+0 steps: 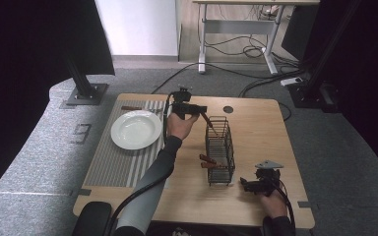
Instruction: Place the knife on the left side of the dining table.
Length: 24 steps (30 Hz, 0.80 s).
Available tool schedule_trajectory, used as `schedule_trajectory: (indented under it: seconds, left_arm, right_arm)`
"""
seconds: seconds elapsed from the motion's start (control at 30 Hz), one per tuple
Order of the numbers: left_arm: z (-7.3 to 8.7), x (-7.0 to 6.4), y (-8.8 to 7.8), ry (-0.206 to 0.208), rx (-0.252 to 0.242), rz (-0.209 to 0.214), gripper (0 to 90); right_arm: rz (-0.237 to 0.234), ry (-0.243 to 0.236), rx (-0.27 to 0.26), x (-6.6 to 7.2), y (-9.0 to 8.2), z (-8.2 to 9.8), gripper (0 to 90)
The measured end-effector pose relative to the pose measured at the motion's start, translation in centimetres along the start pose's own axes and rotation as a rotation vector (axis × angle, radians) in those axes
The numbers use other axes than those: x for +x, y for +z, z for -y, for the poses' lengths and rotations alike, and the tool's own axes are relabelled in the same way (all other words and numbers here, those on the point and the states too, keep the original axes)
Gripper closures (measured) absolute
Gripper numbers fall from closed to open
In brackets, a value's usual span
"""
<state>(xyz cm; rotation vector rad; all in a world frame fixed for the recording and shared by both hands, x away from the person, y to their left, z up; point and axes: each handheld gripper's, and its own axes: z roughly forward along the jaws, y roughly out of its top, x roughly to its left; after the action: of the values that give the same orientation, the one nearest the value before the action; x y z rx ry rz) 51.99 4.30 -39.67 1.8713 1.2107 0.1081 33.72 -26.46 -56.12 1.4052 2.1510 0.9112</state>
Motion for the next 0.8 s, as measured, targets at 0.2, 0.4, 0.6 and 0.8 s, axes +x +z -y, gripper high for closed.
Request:
schedule_trajectory:
  seconds: [0.2, 0.4, 0.6, 0.8]
  left_arm:
    - [0.2, -0.1, 0.7, -0.020, 0.020, 0.019, 58.1]
    - [0.5, 0.0, 1.0, -0.044, 0.016, 0.052, 70.6]
    - [0.5, 0.1, 0.7, -0.084, -0.006, 0.123, 77.5]
    - [0.2, -0.2, -0.4, -0.084, -0.037, 0.157, 80.0]
  right_arm:
    - [0.000, 0.002, 0.001, 0.0, 0.0, 0.0, 0.0]
    - [-0.001, 0.002, 0.001, 0.0, 0.0, 0.0, 0.0]
    - [0.000, 0.001, 0.000, 0.0, 0.0, 0.0, 0.0]
    - [0.000, 0.000, 0.000, 0.0, 0.0, 0.0, 0.0]
